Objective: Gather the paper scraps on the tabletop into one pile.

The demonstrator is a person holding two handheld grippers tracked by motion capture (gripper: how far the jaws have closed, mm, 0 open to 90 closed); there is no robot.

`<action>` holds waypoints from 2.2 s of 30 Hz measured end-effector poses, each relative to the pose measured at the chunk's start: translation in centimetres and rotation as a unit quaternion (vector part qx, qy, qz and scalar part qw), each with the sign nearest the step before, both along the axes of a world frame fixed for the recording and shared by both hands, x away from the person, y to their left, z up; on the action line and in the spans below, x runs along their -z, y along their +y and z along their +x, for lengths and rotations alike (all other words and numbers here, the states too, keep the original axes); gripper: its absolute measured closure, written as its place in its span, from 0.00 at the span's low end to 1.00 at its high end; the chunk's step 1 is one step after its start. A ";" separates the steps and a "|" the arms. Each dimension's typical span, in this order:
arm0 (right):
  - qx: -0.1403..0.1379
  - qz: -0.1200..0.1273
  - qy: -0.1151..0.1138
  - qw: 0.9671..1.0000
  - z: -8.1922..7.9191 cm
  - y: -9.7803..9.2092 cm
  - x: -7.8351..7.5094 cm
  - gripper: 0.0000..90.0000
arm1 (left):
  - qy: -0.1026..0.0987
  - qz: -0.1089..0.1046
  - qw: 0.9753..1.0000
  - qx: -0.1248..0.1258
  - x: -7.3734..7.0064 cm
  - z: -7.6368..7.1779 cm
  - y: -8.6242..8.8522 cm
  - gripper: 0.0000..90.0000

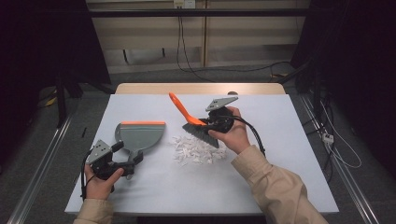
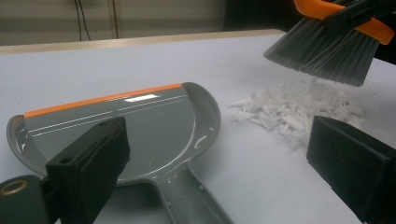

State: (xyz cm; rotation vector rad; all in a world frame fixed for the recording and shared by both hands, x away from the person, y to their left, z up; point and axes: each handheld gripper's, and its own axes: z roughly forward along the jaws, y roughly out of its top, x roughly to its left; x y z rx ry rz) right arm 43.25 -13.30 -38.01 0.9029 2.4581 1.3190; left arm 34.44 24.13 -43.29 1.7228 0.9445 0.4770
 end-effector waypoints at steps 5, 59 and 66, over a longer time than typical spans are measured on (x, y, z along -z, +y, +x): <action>0.031 0.025 0.028 0.999 -0.6 0.5 0.4 0.79 | 0.000 -0.002 1.000 -0.001 0.0 0.0 0.0 0.06; 0.198 0.105 0.145 0.964 -2.3 0.2 2.4 0.79 | -0.006 0.012 1.000 0.007 -0.1 0.2 -0.5 0.06; 0.198 0.113 0.147 0.963 -0.8 3.0 2.8 0.79 | -0.006 0.007 1.000 0.005 -0.1 0.2 -0.4 0.06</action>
